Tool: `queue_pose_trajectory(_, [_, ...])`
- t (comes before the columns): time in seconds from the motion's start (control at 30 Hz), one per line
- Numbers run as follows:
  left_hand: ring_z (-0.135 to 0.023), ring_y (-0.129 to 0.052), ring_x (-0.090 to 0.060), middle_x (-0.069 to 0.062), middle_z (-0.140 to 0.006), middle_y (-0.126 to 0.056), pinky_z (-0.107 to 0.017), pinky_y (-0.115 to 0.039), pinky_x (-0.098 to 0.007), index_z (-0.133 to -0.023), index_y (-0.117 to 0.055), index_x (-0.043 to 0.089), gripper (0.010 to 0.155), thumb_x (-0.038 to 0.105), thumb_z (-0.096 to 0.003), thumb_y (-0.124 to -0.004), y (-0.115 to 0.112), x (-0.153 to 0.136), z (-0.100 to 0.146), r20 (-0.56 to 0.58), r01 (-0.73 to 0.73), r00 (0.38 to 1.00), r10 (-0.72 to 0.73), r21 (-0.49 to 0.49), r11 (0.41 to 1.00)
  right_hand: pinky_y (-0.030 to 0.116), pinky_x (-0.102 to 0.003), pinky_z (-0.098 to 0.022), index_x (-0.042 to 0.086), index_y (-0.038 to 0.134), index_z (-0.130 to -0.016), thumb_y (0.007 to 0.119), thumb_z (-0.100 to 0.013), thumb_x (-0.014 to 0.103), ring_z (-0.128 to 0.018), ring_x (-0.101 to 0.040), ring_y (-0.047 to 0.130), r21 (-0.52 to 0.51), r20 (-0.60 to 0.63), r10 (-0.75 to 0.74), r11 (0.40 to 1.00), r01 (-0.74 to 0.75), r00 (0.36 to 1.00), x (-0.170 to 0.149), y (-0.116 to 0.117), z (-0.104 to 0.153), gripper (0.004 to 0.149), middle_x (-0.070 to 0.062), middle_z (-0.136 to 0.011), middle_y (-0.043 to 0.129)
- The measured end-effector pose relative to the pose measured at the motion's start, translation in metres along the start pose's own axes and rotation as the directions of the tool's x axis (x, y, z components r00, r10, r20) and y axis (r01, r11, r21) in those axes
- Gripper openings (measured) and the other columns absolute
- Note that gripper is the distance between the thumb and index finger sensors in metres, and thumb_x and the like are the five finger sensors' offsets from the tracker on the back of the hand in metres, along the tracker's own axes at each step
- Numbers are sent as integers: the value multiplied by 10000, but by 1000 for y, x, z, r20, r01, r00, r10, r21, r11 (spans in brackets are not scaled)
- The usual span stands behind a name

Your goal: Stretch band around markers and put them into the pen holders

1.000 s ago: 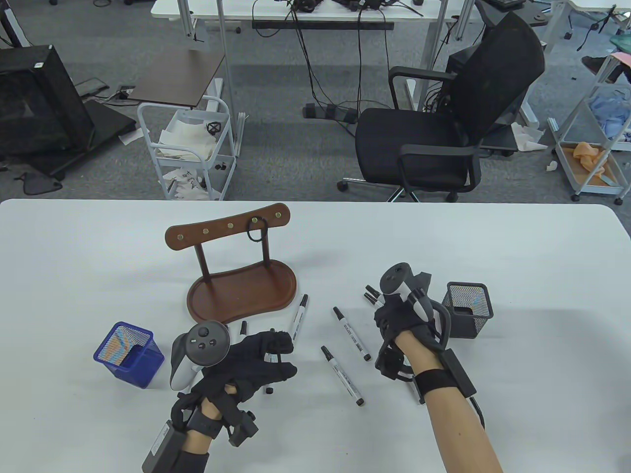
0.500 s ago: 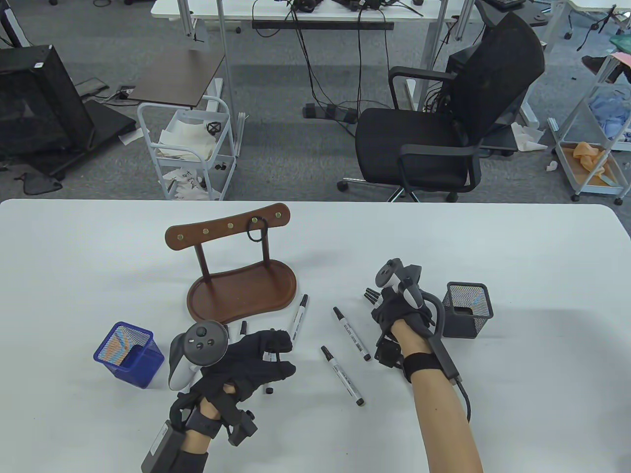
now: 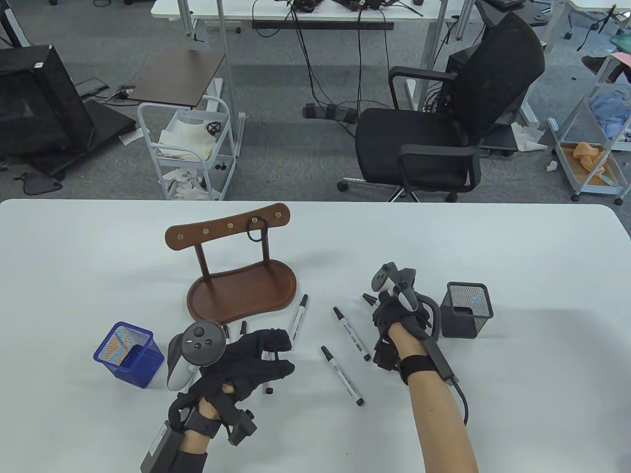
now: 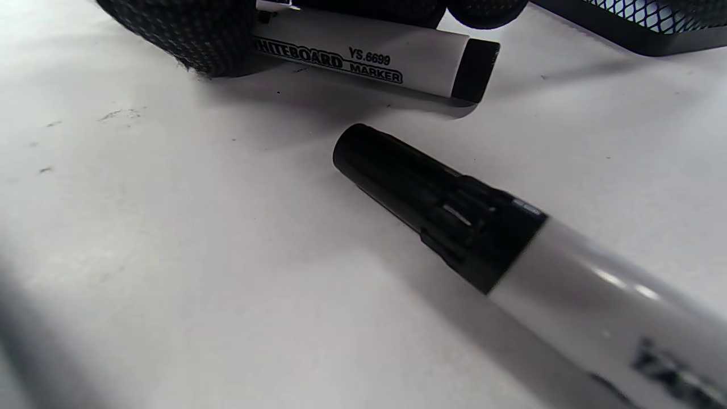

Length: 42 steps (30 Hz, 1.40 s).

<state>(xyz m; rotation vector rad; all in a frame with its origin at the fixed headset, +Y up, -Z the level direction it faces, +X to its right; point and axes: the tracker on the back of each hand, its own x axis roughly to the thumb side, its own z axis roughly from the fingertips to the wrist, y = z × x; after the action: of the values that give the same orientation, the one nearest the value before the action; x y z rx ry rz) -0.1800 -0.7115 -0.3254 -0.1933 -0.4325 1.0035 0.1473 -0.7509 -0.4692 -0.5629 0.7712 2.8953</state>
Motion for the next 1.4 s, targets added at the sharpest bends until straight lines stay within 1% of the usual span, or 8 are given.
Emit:
queue_pose_trajectory(0.13, [-1050, -659, -499, -120, -1045, -865, -741, -445, -745, -1029, -696, 127, 691, 446, -476, -959, 1, 0, 0, 0, -4, 1000, 4, 0, 1000, 522, -584, -738, 264, 534, -949, 749, -526, 401, -804, -282, 695, -7, 11, 30, 1000, -30, 999, 3, 1, 0, 493, 0, -917, 661])
queue_pose_trajectory(0.37, [-1051, -660, -496, -119, -1047, -862, -742, -447, -744, -1030, -693, 127, 689, 444, -478, -956, 2, -1, 0, -1, -10, 1000, 10, 9, 1000, 513, -594, -740, 250, 465, -948, 681, -535, 405, -817, -296, 679, -13, 40, 38, 999, -37, 998, -1, -3, 2, 492, -8, -939, 639])
queue_pose_trajectory(0.67, [-1052, -659, -494, -116, -1045, -863, -742, -448, -744, -1028, -694, 128, 685, 444, -478, -955, 3, -2, 1, -3, -11, 1000, 11, 11, 1000, 602, -547, -704, 241, 400, -946, 614, -540, 425, -808, -292, 721, -4, 137, -89, 996, 91, 987, -10, -23, 22, 494, -31, -997, 639])
queue_pose_trajectory(0.87, [-1054, -655, -496, -116, -1045, -864, -742, -445, -745, -1029, -693, 128, 686, 445, -479, -953, 3, -2, 0, -1, -12, 1000, 12, 7, 1000, 679, -569, -704, 227, 414, -948, 625, -547, 400, -851, -334, 811, 39, 192, -165, 986, 160, 967, -18, -35, 42, 485, -73, -1045, 663])
queue_pose_trajectory(0.93, [-1053, -654, -497, -116, -1046, -863, -743, -445, -744, -1029, -693, 128, 685, 445, -480, -952, 2, -2, 0, -1, -14, 1000, 14, 7, 1000, 717, -568, -679, 220, 421, -949, 629, -550, 392, -828, -338, 864, 70, 206, -188, 982, 177, 960, -21, -35, 48, 481, -87, -1044, 683])
queue_pose_trajectory(1.13, [-1054, -655, -497, -117, -1045, -863, -743, -443, -744, -1029, -692, 130, 682, 445, -482, -950, 2, -1, 1, -1, -16, 1000, 16, 7, 1000, 788, -563, -630, 231, 498, -936, 668, -549, 372, -806, -364, 950, 95, 236, -225, 974, 208, 945, -38, -27, 68, 445, -80, -943, 851])
queue_pose_trajectory(1.27, [-1054, -657, -495, -114, -1045, -864, -743, -444, -744, -1028, -694, 131, 680, 445, -481, -950, 2, -1, 1, 4, -17, 1000, 17, 7, 1000, 748, -575, -650, 250, 490, -936, 677, -555, 334, -800, -340, 923, 118, 226, -245, 968, 223, 943, -52, -18, 77, 432, -35, -900, 841])
queue_pose_trajectory(1.4, [-1054, -655, -495, -118, -1044, -864, -742, -444, -744, -1027, -694, 130, 678, 442, -482, -950, 2, -1, 0, 9, -18, 1000, 18, 9, 1000, 715, -577, -656, 261, 442, -941, 669, -561, 308, -708, -294, 900, 129, 219, -259, 963, 236, 941, -66, -10, 83, 445, 5, -851, 807])
